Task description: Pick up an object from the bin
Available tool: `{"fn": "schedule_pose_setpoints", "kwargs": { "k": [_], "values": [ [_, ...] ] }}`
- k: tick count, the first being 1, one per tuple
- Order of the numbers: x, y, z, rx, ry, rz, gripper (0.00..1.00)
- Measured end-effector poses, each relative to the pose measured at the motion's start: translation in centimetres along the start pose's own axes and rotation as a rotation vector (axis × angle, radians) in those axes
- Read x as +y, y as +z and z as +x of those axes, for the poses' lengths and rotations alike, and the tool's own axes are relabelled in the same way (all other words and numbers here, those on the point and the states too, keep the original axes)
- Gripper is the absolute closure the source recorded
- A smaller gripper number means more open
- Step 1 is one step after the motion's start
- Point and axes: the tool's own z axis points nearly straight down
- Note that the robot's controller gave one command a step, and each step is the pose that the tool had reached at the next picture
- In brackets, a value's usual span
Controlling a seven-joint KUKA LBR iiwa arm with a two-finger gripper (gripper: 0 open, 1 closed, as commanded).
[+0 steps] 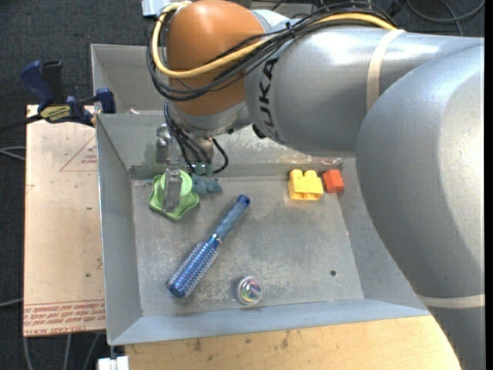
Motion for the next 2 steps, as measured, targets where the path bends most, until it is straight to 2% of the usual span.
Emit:
{"fn": "schedule_pose_setpoints", "kwargs": {
  "k": [1, 2],
  "values": [
    [-5.7, 5.9, 1.3, -0.002, -0.069, 0.003, 0.0],
    [-8.4, 6.4, 2.3, -0.007, -0.378, 0.001, 0.0]
  ]
}}
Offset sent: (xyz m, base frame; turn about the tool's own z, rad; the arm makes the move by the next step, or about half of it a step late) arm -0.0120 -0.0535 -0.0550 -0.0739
